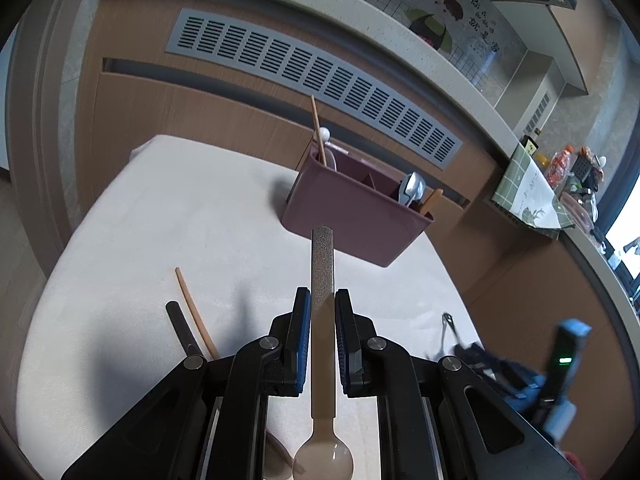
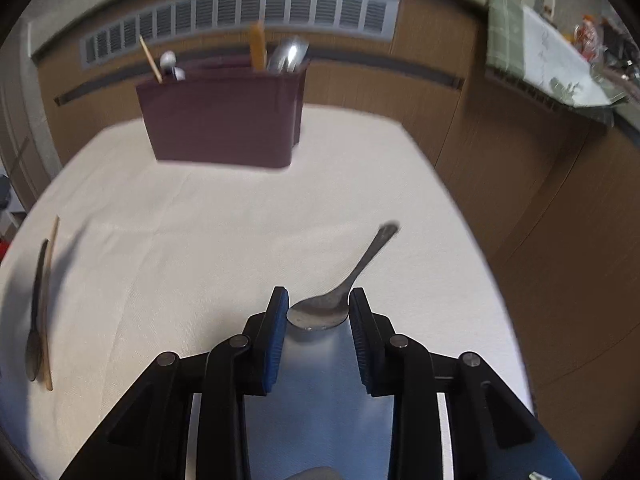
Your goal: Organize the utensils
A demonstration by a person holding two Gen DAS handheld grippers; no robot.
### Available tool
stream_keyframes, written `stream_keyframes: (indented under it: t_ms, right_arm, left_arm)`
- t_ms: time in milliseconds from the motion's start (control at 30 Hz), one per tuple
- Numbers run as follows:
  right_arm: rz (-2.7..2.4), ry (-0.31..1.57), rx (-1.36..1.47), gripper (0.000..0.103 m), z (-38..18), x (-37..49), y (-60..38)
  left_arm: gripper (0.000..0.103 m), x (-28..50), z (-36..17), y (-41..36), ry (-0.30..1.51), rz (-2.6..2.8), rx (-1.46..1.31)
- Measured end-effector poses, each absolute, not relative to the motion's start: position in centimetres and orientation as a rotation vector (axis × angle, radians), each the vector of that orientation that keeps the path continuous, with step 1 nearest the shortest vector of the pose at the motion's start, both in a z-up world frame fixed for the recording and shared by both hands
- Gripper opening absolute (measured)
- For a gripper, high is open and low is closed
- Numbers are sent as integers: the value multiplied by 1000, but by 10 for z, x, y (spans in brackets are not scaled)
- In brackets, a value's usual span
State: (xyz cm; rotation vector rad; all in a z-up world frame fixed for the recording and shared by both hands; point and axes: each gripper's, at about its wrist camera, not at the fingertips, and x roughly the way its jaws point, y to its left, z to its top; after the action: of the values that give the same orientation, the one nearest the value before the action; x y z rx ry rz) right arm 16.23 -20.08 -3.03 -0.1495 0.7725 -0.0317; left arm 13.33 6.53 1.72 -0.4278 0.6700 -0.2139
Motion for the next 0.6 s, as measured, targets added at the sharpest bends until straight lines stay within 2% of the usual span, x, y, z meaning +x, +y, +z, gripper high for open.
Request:
stream_keyframes:
  t_ms: [167,333,367,400,433,600]
  right_arm:
    - [10,580,-100,26,27,139,-221]
    - [44,542,-46,24,53,141,-230]
    - [62,554,-19,21,54,143,-233]
    - [77,563,2,2,55,145,-234]
    - [89,575,21,5,55,147,-236]
    - [101,573,41,5,51,150,-240]
  left_arm:
    - [12,129,26,57,645,-223,-420]
    - [12,128,31,50,637,-230,-396]
    - [12,128,32,49,636,-230,-392]
    - [12,129,32,48,636,-228,-387]
    - [12,129,33,47,634,-227,-383]
    - [12,130,34,46,637,-225,-374]
